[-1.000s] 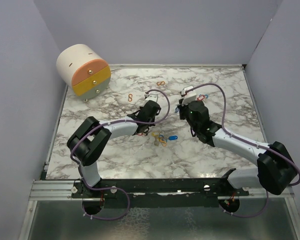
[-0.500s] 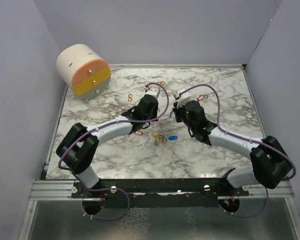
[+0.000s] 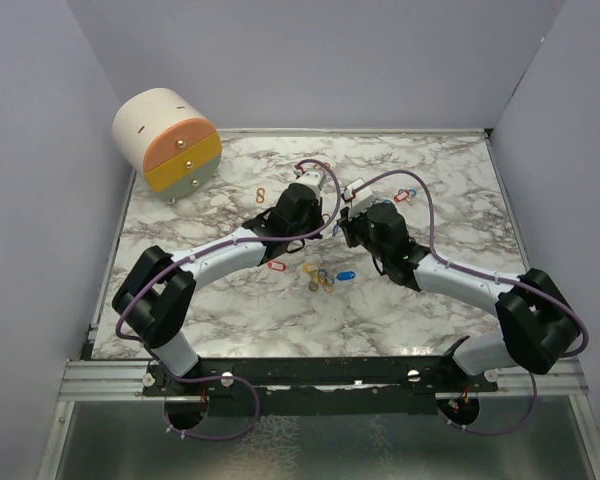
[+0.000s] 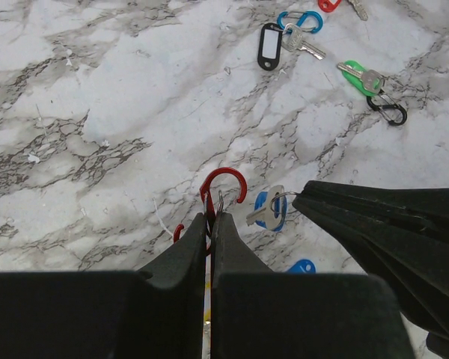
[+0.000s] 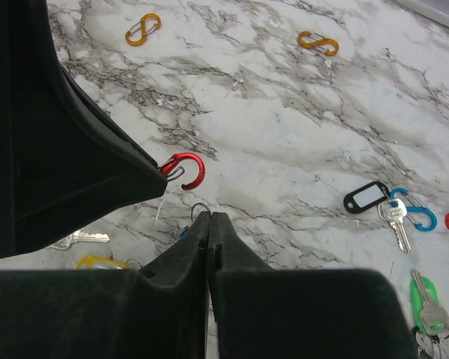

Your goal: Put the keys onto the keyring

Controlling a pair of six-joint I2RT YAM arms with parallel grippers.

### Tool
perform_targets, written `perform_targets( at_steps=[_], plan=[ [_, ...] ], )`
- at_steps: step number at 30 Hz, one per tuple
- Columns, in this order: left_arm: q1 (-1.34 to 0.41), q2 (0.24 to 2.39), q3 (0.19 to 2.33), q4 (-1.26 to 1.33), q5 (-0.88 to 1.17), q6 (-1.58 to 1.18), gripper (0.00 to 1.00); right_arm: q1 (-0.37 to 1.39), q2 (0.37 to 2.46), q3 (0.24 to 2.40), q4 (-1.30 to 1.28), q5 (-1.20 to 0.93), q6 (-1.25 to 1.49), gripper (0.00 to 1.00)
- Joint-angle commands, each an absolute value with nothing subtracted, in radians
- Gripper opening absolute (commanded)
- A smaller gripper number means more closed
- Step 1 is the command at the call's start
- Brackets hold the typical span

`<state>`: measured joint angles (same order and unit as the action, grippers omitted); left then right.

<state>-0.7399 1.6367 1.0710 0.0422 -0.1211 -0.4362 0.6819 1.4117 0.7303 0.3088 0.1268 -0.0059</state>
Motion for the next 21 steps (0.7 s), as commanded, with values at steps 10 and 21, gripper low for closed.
perform_targets(
  at_steps=[10,21],
  plan=[
    [-0.747,1.644,1.105,0.070,-0.056,-0.437,0.00,0.693,1.437,0.740,0.362,0.092,-0.025,0.01],
    [-0.750,1.648,1.111,0.070,-0.037,-0.433,0.00,0.696,1.444,0.737,0.374,0.090,-0.032,0.01]
  ],
)
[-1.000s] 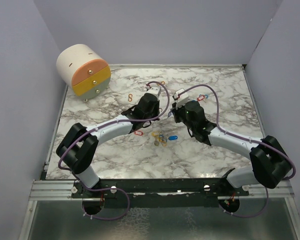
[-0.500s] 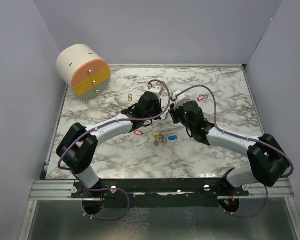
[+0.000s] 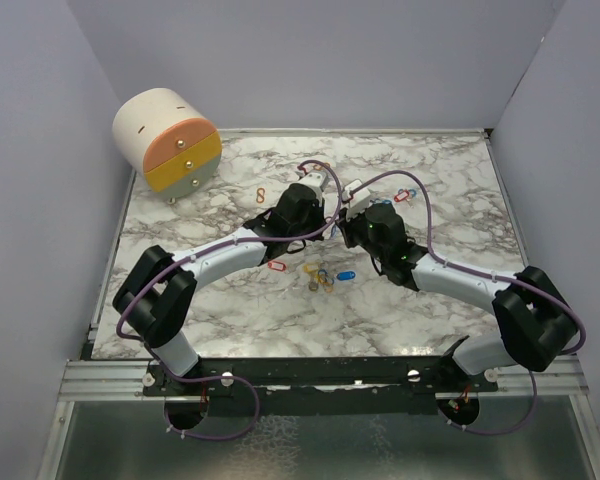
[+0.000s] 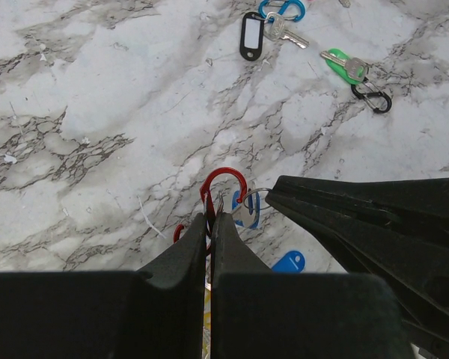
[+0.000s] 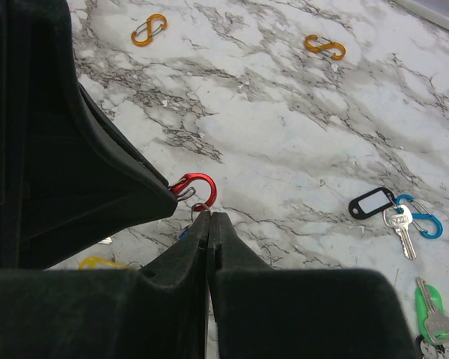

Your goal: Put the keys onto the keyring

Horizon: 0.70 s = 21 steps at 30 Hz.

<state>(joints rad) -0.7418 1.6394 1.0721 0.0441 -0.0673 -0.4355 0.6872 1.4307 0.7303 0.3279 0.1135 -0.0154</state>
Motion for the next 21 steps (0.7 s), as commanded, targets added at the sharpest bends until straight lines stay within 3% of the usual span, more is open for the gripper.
perform_targets(
  at_steps=[1,21],
  plan=[
    [-0.750,1.649,1.112,0.068,-0.035,-0.433,0.00,0.696,1.447,0.738,0.374,0.090,-0.032,0.01],
    [-0.753,1.644,1.114,0.051,-0.011,-0.426,0.00,0.703,1.450,0.727,0.394,0.140,-0.051,0.01]
  ],
)
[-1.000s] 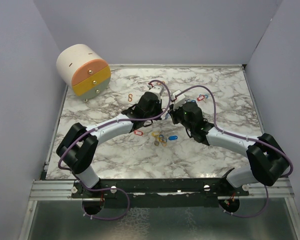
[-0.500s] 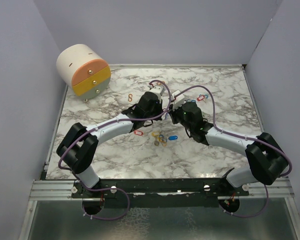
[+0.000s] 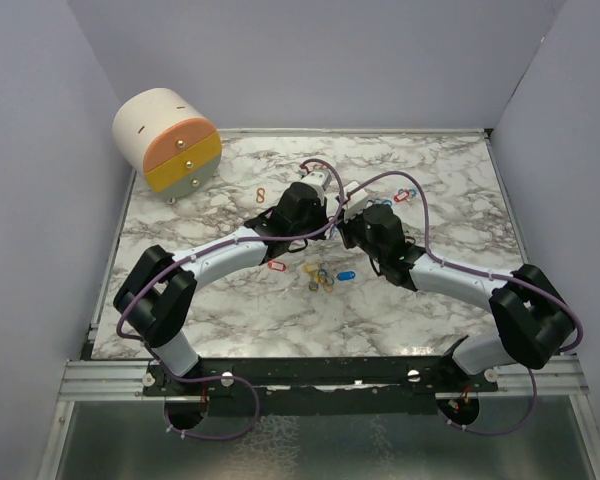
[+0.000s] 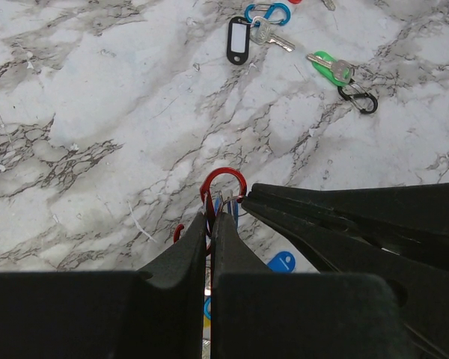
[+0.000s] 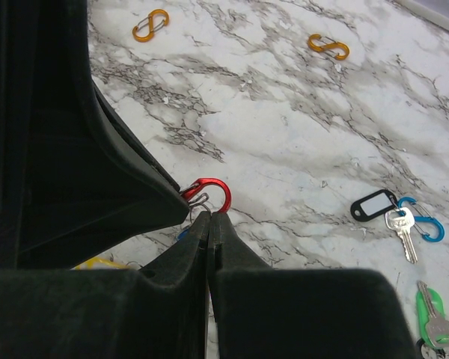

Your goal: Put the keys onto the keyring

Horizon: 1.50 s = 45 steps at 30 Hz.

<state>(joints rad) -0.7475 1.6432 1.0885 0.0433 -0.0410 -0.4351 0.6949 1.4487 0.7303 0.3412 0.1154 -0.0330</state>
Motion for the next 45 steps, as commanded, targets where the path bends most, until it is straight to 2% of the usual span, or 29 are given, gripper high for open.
perform_targets(
  at_steps=[1,32,35,40,45],
  plan=[
    [-0.753,1.644,1.113,0.050,-0.011,-0.426,0.00,0.703,1.451,0.727,0.394,0.144,-0.053,0.01],
    [-0.753,1.637,1.117,0.025,0.014,-0.422,0.00,0.704,1.431,0.660,0.491,0.229,-0.092,0.01],
    [-0.753,1.635,1.117,0.026,0.014,-0.423,0.08,0.704,1.426,0.655,0.496,0.234,-0.092,0.01],
    [-0.753,1.634,1.114,0.026,0.012,-0.423,0.32,0.704,1.415,0.648,0.502,0.240,-0.093,0.01],
    [-0.753,1.630,1.108,0.028,0.007,-0.428,0.49,0.704,1.412,0.646,0.503,0.247,-0.092,0.01]
  ],
)
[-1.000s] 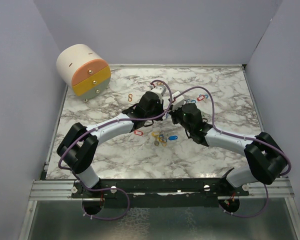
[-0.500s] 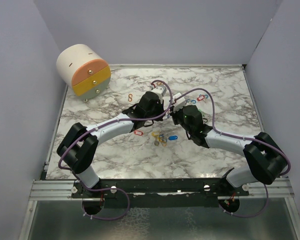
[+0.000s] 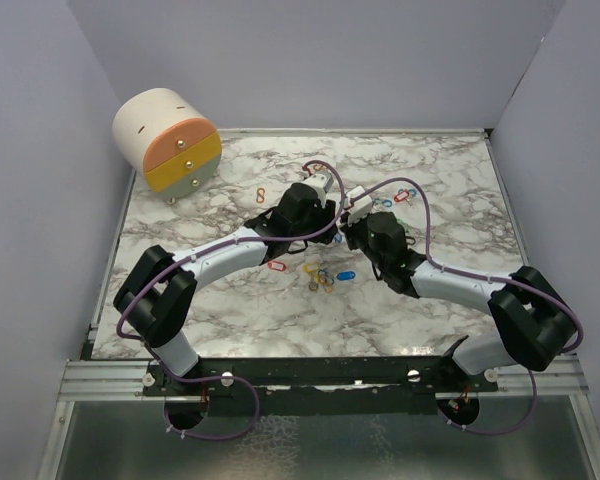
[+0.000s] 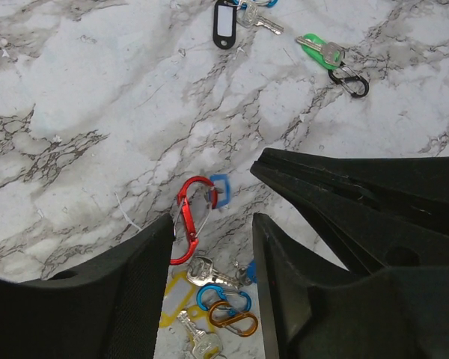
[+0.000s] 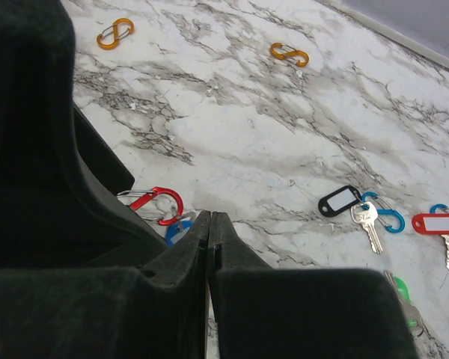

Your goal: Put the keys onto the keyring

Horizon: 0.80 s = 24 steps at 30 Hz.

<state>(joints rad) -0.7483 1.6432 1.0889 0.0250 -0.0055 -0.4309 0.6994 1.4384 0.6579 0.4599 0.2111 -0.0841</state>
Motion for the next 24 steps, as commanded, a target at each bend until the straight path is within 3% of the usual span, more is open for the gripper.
perform_targets(
  at_steps=[1,6,22,24],
  plan=[
    [-0.753,1.628,1.106,0.027,0.002,-0.430,0.52,0.704,1.412,0.647,0.504,0.248,-0.092,0.01],
    [-0.752,1.606,1.083,0.033,-0.040,-0.442,0.64,0.704,1.413,0.647,0.502,0.261,-0.090,0.01],
    [-0.742,1.574,1.043,0.063,-0.065,-0.450,0.64,0.703,1.425,0.659,0.487,0.291,-0.025,0.01],
    [-0.738,1.553,1.023,0.083,-0.064,-0.453,0.62,0.700,1.429,0.664,0.485,0.256,-0.009,0.08]
  ],
)
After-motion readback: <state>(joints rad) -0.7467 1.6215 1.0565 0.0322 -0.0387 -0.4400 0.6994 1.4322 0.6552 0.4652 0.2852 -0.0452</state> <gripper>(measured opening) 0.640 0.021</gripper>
